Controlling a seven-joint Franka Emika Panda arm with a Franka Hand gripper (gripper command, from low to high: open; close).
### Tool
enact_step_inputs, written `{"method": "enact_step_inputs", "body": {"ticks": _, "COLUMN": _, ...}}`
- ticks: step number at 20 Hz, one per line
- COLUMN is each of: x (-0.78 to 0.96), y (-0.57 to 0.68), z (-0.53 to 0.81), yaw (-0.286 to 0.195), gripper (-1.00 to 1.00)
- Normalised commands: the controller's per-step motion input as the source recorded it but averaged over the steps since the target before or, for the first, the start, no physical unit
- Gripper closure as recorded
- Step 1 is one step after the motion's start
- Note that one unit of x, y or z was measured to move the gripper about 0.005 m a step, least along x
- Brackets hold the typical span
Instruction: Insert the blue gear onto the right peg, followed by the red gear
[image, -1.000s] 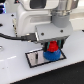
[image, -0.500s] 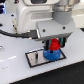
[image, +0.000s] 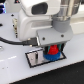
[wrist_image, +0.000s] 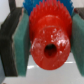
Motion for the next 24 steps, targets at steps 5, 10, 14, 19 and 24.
{"method": "enact_step_inputs", "body": {"ticks": 5, "x": 0.16, "y": -0.06, "z": -0.18, "yaw": 0.0, "gripper": 1.0}}
{"method": "enact_step_inputs", "body": {"ticks": 10, "x": 0.07, "y": 0.04, "z": 0.08, "yaw": 0.0, "gripper": -1.0}}
{"method": "enact_step_inputs", "body": {"ticks": 14, "x": 0.05, "y": 0.05, "z": 0.23, "yaw": 0.0, "gripper": -1.0}}
{"method": "enact_step_inputs", "body": {"ticks": 19, "x": 0.04, "y": 0.07, "z": 0.37, "yaw": 0.0, "gripper": -1.0}}
{"method": "enact_step_inputs", "body": {"ticks": 24, "x": -0.01, "y": 0.0, "z": 0.49, "yaw": 0.0, "gripper": -1.0}}
